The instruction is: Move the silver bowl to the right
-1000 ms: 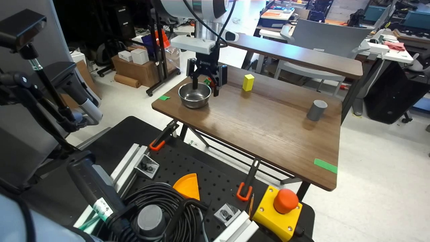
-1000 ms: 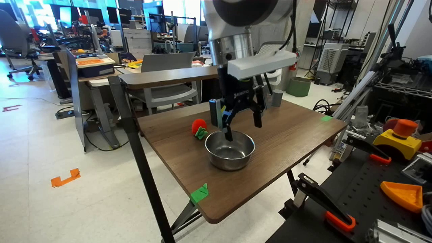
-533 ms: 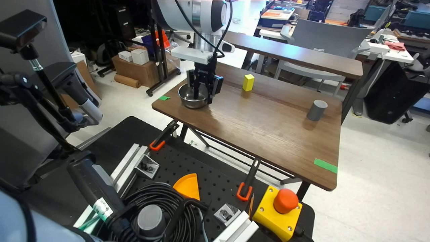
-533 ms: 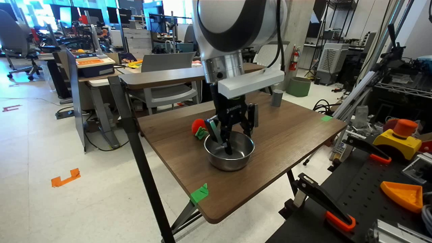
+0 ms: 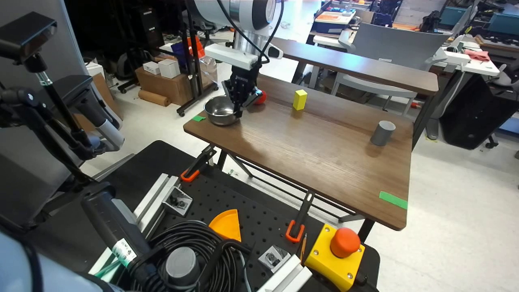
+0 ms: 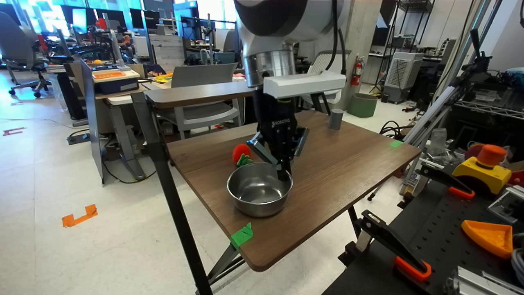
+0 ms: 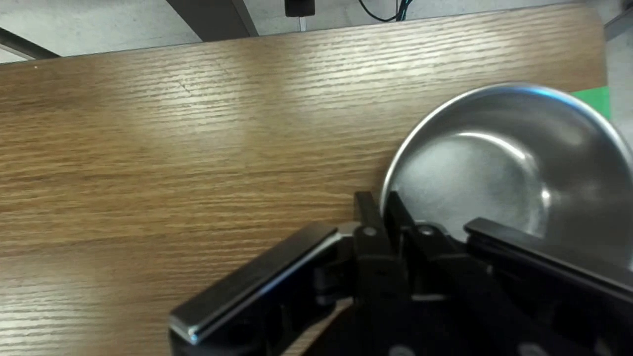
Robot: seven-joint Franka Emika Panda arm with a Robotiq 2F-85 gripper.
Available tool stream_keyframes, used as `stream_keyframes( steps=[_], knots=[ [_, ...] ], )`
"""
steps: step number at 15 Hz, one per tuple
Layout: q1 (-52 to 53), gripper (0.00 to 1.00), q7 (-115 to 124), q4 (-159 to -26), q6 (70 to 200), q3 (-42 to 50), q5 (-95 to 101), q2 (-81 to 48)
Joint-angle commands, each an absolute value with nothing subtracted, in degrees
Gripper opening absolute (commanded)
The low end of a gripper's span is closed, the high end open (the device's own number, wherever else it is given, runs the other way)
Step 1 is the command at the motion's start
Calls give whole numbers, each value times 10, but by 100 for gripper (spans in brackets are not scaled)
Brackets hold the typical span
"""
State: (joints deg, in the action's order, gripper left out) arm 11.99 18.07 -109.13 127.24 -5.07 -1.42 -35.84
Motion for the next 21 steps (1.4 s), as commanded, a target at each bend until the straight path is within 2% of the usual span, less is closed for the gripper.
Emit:
stream_keyframes(
  steps=[1,10,15,21],
  knots=[
    [103,1,129,-1136,1263,-67,-44,-299],
    [56,2,58,-1224,1249,-27,-15,-164],
    [-13,2,22,-1158,1139,40,44,-173],
    [-59,2,8,-1024,1027,73,89,-276]
  ],
)
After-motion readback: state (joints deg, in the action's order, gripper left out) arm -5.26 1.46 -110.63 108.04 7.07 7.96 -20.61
